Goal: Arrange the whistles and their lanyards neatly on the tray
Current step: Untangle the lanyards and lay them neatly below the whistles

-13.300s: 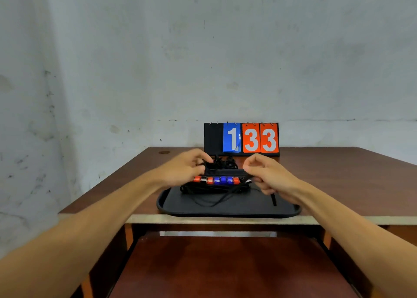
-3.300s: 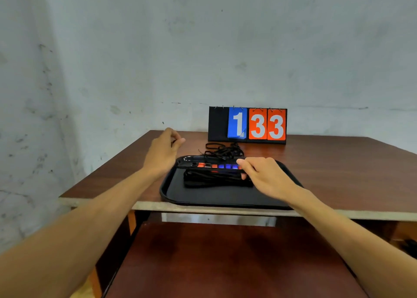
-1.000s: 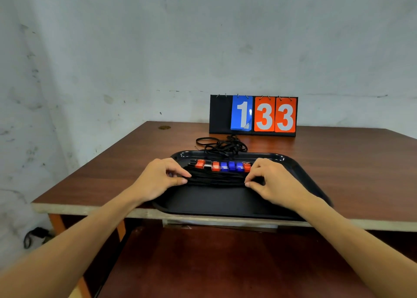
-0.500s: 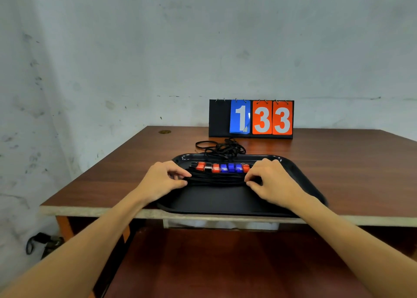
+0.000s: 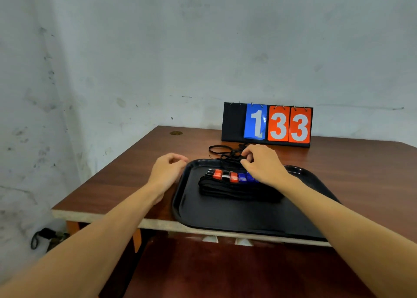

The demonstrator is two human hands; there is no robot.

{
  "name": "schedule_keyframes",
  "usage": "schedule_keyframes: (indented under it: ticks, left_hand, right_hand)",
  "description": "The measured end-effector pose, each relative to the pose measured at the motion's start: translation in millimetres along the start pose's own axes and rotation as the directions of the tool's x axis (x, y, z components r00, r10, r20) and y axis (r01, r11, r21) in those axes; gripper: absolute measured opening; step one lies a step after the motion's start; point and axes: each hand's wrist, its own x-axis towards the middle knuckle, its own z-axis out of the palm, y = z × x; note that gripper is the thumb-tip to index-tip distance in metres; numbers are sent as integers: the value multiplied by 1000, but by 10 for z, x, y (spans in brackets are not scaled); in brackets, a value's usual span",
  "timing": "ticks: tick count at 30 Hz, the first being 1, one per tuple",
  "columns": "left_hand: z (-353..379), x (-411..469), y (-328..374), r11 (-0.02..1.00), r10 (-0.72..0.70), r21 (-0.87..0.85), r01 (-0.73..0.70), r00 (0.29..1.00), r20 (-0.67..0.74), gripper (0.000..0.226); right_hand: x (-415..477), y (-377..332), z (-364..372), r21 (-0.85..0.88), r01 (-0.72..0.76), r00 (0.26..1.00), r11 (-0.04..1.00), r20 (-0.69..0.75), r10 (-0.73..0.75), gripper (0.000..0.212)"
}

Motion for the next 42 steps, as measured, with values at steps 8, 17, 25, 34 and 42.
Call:
schedule_keyframes:
  ticks: [8, 17, 25, 34, 42]
  left_hand:
    - [41, 168, -109, 960, 107, 263, -101, 994, -7, 15]
    - [43, 164, -132, 964, 116, 235, -121, 993, 36, 14]
    - [-35, 106, -91, 994, 81, -72, -79, 996, 31, 17]
    - [-3, 129, 972, 932, 359, -56, -358, 934, 1, 73]
    - [273, -109, 1511, 879, 476, -85, -469, 875, 91, 17]
  right_hand:
    - [418, 8, 193, -373, 20, 977, 928, 204, 61, 25]
    - [652, -167, -95, -192, -58, 979, 980, 179, 93, 18]
    - [841, -589, -671, 548, -139, 978, 825, -56, 202, 24]
    - [691, -890, -973, 650, -19, 999, 760, 34, -4, 20]
    - [488, -986, -1350, 876, -31, 964, 482, -101, 247, 20]
